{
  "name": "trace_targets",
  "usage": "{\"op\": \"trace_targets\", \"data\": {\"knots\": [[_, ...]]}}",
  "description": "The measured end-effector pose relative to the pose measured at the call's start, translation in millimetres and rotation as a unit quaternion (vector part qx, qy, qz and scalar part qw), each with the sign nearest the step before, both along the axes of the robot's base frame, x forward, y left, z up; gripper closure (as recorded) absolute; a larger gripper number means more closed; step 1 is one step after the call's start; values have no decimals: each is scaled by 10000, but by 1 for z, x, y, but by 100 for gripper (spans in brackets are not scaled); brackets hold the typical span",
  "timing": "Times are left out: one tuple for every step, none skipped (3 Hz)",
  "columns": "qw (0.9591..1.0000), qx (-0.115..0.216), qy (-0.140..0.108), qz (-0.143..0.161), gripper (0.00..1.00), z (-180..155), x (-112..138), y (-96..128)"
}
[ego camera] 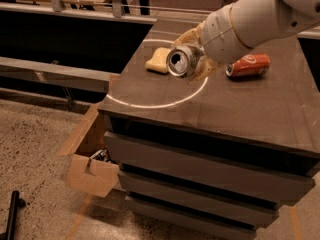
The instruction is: Knock 7up can over
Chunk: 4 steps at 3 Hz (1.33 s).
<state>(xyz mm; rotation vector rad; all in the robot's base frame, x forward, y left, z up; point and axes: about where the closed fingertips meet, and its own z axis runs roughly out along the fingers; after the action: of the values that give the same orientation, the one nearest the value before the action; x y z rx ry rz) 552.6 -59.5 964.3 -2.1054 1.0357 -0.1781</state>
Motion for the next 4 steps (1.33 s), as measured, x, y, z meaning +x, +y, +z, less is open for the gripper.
{"op": "trace_targets", "data": {"knots": [[9980,-584,211,70,100,-17,3,-17],[9980,-584,211,70,100,-17,3,-17],[9963,-848,148,63,100,-34,14,-24],[9935,-1131,53,58,100,-49,31,-42]]}}
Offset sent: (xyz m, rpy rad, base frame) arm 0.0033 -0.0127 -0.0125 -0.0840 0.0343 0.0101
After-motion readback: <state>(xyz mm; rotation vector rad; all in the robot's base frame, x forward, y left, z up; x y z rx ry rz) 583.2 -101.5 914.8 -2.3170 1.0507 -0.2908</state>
